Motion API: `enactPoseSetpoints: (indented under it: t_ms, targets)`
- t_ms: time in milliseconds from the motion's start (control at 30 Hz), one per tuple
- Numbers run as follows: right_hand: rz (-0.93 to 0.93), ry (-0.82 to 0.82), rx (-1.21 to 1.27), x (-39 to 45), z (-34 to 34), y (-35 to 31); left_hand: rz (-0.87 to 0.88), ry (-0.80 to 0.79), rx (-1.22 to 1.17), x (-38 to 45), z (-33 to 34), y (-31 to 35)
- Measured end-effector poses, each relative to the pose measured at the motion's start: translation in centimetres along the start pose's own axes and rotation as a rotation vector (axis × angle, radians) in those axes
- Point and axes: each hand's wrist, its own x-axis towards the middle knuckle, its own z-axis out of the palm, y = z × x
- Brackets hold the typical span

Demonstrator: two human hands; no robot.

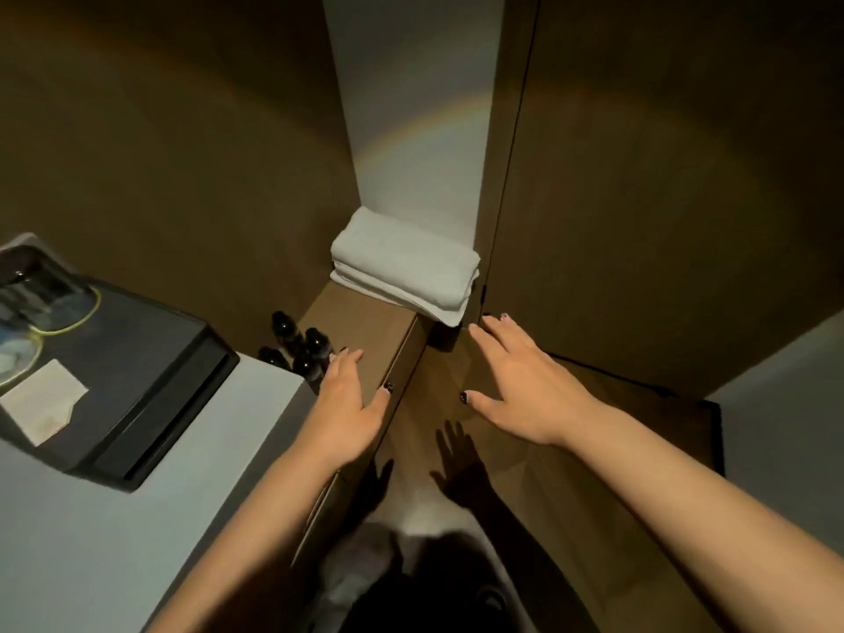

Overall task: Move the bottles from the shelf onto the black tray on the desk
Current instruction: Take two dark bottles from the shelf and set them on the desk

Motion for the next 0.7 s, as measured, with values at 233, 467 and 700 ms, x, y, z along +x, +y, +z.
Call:
enactPoseSetpoints:
  t_ms: [233,467,700]
  targets:
    - [-0.099,-0.088,0.057,12.8,-0.8,2.3,-0.224,0.143,-0.133,8.6,-0.4,-0.4]
    - [-0.265,-0.23,0.034,25.9,0.8,1.6,-0.396,0.249,-0.264,18.2,-3.1,-4.0]
    - [-0.434,-0.349,0.012,35.3,1.8,-0.4,-0.611,0.294,-0.356,23.3,-5.2,-7.2]
